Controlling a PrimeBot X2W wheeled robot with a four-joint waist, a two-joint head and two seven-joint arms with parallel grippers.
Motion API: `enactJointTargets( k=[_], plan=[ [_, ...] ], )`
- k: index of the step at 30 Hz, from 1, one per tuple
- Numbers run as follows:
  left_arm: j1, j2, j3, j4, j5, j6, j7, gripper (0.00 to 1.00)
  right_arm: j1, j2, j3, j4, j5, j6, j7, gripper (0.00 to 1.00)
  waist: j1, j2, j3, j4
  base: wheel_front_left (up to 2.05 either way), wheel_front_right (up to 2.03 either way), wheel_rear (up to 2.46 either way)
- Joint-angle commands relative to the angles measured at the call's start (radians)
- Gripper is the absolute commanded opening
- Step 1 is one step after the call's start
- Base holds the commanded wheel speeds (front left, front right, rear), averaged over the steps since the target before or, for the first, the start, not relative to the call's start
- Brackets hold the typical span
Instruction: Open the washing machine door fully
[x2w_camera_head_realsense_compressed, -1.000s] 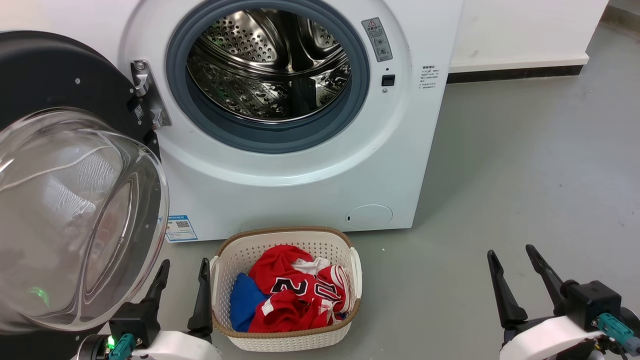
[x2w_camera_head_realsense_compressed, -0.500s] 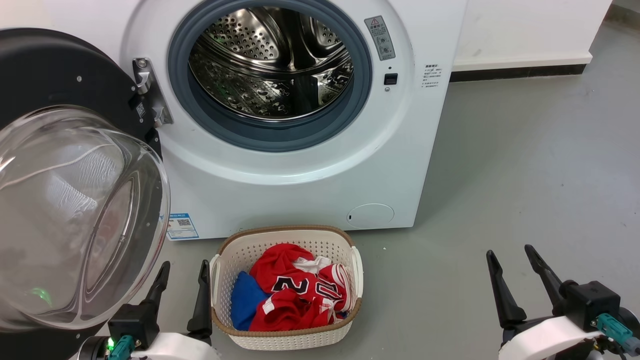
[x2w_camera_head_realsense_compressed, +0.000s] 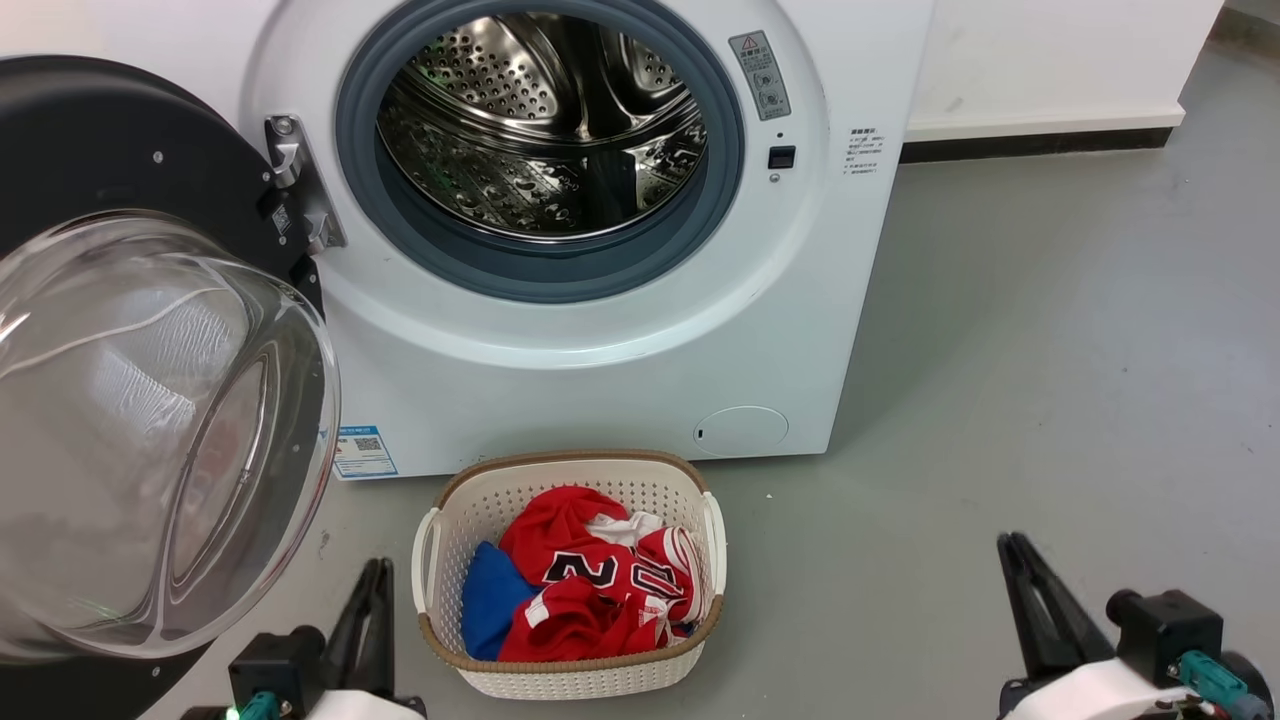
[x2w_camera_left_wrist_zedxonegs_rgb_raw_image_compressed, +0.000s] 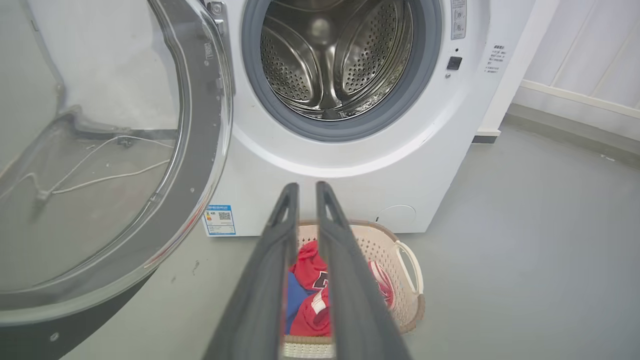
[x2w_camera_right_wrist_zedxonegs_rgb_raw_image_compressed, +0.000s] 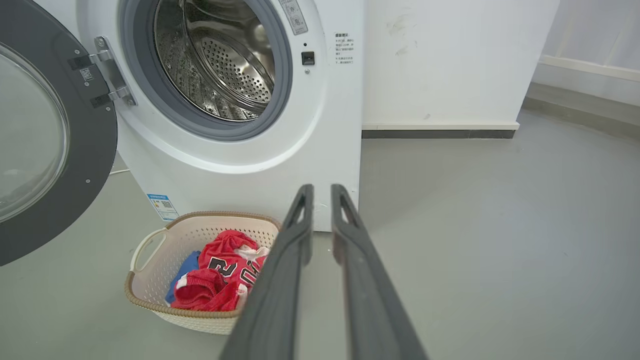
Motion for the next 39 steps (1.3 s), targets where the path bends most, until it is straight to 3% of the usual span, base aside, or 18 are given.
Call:
enactJointTargets(
  k=[1,18,39],
  plan=[
    [-0.009,-0.001,0.008,-0.005,-0.023,-0.004,0.007,0.00,-0.008,0.001,-0.002,-0.006,0.027,0.000,0.001,0.00,0.0000,-0.0001,0.000,0.001,0.00,0.00,0.00],
    [-0.044,-0.035,0.070,0.005,-0.306,-0.046,0.088,0.00,-0.048,0.012,-0.033,0.024,0.352,0.000,0.051,0.00,0.0000,-0.0001,0.005,0.010,0.00,0.00,0.00],
    [-0.078,-0.069,0.130,0.015,-0.587,-0.089,0.169,0.00,-0.086,0.026,-0.067,0.054,0.671,0.000,0.103,0.00,0.0000,-0.0001,0.010,0.022,0.00,0.00,0.00]
  ],
)
